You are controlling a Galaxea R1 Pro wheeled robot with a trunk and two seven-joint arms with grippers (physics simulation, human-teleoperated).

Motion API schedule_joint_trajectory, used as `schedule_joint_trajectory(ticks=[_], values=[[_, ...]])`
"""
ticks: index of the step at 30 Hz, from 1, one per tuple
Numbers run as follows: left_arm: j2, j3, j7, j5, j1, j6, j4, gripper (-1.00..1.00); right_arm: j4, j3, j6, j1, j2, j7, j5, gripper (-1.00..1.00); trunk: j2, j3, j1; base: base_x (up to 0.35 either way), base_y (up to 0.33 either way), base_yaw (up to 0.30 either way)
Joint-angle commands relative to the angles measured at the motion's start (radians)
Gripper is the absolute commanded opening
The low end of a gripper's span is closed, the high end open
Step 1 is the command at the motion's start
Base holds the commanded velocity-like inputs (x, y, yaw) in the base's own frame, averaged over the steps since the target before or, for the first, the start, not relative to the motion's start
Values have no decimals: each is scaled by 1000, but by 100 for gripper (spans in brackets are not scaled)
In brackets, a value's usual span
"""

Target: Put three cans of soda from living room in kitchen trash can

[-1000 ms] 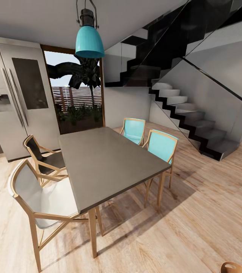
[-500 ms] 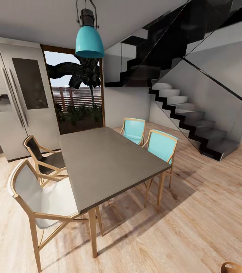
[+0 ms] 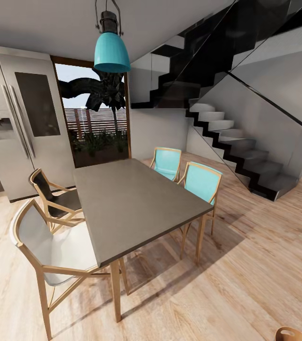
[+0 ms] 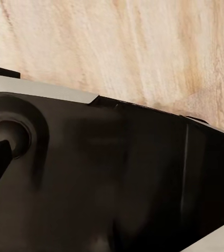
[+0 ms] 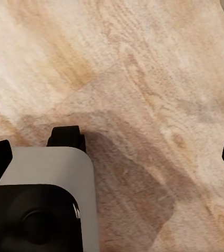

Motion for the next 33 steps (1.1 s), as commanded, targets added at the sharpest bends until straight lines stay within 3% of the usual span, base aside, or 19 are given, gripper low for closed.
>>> schedule_joint_trajectory(ticks=[1, 12, 20, 21, 27, 33], values=[[0, 0, 0, 0, 0, 0, 0, 100, 0, 0, 0, 0, 0, 0, 0, 100, 0, 0, 0, 0, 0, 0], [4, 0, -13, 0, 0, -1, -19, 100, -11, -2, 1, 0, -4, 1, -1, 100, 0, 0, 0, 0, 0, 0], [30, 0, -95, 1, 0, 7, -120, 100, -80, -3, 5, 0, -16, 12, -3, 100, 0, 0, 0, 0, 0, 0], [46, 1, -140, 3, 0, 9, -190, 100, -129, -3, 7, 0, -32, 64, -4, 100, 0, 0, 0, 0, 0, 0], [55, 1, -207, 5, 0, 23, -342, 100, -235, -3, 9, 0, -50, 225, -2, 100, 0, 0, 0, 0, 0, 0], [56, 0, -297, 6, 0, 115, -526, 100, -353, -3, 10, 0, -55, 388, -1, 100, 0, 0, 0, 0, 0, 0]])
